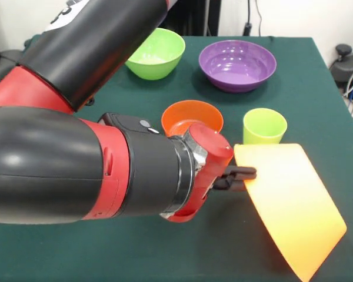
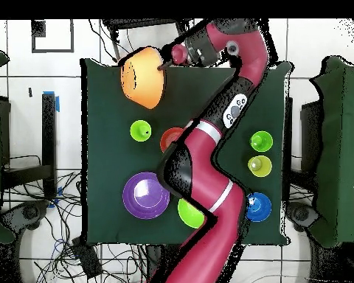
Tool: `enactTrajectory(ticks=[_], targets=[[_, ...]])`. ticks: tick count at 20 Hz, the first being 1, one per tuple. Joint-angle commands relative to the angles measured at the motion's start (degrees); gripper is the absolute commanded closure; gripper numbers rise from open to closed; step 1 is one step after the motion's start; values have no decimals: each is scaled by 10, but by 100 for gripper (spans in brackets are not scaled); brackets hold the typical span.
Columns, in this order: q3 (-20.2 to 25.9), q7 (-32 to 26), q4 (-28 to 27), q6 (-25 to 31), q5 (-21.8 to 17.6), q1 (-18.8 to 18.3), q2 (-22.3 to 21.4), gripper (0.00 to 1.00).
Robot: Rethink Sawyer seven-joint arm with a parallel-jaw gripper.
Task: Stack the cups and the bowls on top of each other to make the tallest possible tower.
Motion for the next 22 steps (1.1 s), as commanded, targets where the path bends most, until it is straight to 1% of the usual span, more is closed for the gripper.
enactTrajectory(ticks=[1, 9, 13, 22], targets=[[-14, -197, -66, -141, -71, 9, 25, 100], [-22, -183, -64, -202, -57, 11, 21, 100], [-27, -166, -62, -212, -58, 11, 20, 100], [-47, -151, -52, -240, -62, 9, 14, 100]])
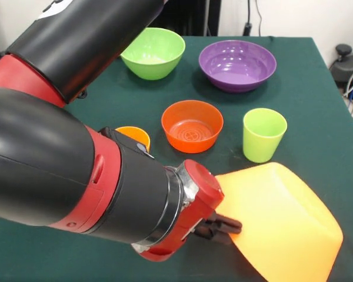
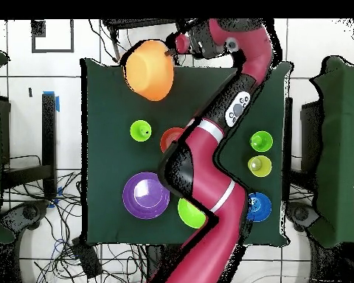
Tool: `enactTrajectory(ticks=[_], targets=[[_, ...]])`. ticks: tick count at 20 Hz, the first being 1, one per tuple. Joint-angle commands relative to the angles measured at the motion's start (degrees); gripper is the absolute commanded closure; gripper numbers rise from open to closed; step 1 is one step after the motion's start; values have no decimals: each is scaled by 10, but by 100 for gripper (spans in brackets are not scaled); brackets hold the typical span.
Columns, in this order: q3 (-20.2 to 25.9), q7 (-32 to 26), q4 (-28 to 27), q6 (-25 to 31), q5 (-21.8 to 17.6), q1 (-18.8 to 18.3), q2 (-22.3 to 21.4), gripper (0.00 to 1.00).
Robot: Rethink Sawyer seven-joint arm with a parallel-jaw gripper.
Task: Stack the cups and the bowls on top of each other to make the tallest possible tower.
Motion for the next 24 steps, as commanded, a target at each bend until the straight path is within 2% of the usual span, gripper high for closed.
enactTrajectory(ticks=[1, 2, 3, 24], targets=[[-53, -148, -55, -98, -64, 9, 24, 100], [-54, -146, -55, -100, -65, 9, 24, 100], [-55, -145, -54, -104, -65, 8, 24, 0], [-81, -101, -43, -150, -60, 11, 20, 0]])
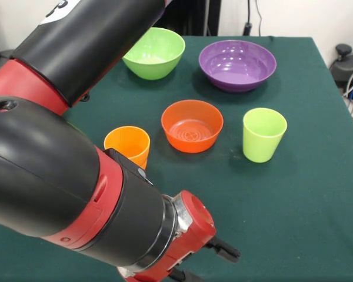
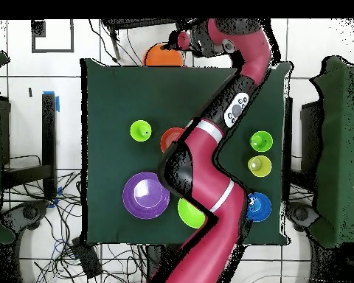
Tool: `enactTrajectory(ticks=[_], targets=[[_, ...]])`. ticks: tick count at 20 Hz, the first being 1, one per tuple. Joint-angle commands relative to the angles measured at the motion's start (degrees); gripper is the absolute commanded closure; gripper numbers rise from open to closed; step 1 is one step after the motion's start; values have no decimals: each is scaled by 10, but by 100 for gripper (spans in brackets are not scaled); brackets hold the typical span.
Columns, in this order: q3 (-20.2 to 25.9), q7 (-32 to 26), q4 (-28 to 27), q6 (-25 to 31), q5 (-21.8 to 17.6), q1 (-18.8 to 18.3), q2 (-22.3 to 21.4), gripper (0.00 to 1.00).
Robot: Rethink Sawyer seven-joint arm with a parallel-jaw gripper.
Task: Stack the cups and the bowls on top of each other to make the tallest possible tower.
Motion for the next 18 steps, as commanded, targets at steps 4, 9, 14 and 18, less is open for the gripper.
enactTrajectory(ticks=[4, 9, 14, 18], targets=[[-85, -88, -40, -63, -56, 11, 11, 0], [-86, -79, -40, -80, -52, 13, 10, 0], [-89, -77, -39, -89, -52, 15, 8, 0], [-86, -76, -40, -109, -48, 17, 9, 0]])
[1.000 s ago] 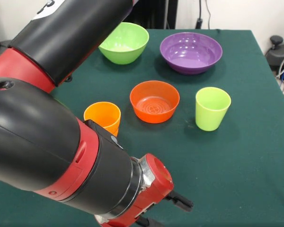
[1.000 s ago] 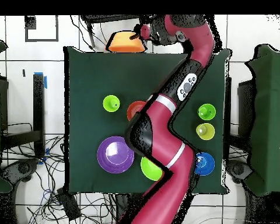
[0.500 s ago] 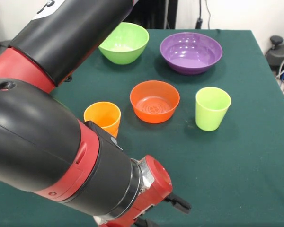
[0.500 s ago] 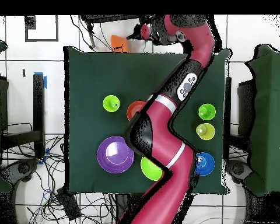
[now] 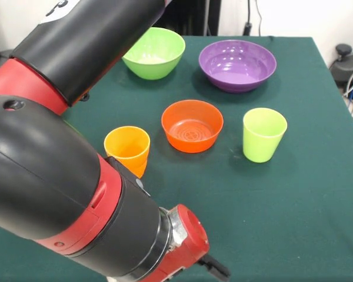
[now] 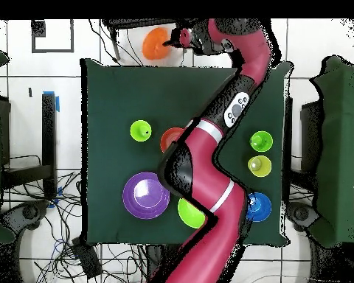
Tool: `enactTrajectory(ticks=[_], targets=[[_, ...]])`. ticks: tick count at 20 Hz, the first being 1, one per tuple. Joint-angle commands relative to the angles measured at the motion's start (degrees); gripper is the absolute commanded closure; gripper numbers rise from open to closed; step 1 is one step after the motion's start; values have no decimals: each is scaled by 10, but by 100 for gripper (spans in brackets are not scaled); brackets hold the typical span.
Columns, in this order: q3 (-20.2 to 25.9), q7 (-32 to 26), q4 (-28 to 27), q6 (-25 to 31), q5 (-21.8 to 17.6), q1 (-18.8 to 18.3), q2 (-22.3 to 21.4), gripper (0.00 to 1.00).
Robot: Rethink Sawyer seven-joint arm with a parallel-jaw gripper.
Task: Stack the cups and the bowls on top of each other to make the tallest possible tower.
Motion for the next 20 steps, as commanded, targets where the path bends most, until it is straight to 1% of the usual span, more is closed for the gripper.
enactTrajectory(ticks=[1, 2, 6, 7, 9, 12, 16, 20], targets=[[-82, -74, -43, -66, -40, 17, 10, 0], [-82, -73, -43, -70, -38, 17, 11, 0], [-77, -70, -48, -122, 0, 19, 16, 0], [-76, -78, -49, -142, 14, 20, 18, 0], [-69, -91, -52, -160, 26, 21, 22, 0], [-71, -90, -53, -168, 26, 22, 20, 0], [-71, -74, -52, -173, 14, 24, 15, 0], [-75, -55, -50, -179, 17, 30, 9, 0]])
